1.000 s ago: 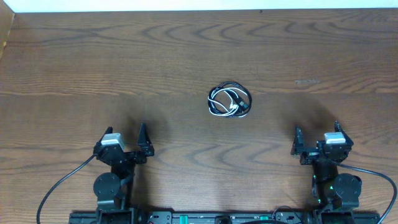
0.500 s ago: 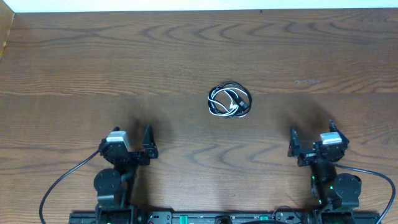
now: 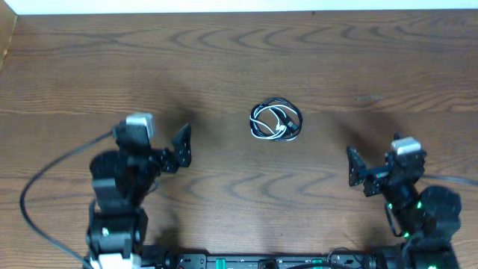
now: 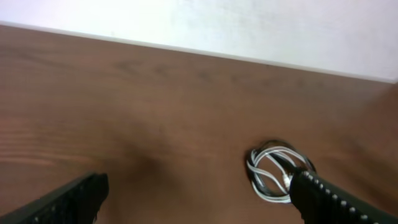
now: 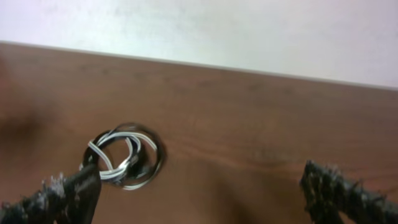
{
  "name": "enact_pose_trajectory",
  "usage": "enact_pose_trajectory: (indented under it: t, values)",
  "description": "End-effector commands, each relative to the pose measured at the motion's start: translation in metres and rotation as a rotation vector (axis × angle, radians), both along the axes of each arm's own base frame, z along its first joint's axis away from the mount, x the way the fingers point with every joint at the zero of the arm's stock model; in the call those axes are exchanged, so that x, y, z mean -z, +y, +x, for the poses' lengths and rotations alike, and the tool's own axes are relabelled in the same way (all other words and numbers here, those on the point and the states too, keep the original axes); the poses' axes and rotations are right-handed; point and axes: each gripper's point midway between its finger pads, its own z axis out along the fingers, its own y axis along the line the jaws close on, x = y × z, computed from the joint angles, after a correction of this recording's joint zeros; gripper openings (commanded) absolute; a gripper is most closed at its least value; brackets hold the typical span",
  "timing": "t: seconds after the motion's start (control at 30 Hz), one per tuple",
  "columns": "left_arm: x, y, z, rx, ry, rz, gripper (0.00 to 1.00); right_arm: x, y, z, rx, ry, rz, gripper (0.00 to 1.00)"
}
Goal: Untangle cables
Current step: 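Reach the left gripper to the cable bundle and grasp it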
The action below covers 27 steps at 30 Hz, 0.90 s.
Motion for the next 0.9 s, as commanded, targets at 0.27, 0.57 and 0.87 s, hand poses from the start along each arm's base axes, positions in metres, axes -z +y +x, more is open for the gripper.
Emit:
enact_pose_trajectory:
  t: [0.27, 0.57, 0.87]
  values:
    - [-0.028, -0.081, 0.048, 0.284, 0.221, 0.062, 0.98, -0.033, 0.025, 0.038, -0.130, 0.281, 0.069, 0.99]
    - [0.021, -0.144, 0.077, 0.424, 0.573, 0.124, 0.98, -0.027, 0.039, 0.056, -0.191, 0.392, 0.135, 0.99]
    - [0.079, -0.184, 0.111, 0.491, 0.602, 0.114, 0.98, -0.011, 0.045, 0.056, -0.219, 0.458, 0.160, 0.93]
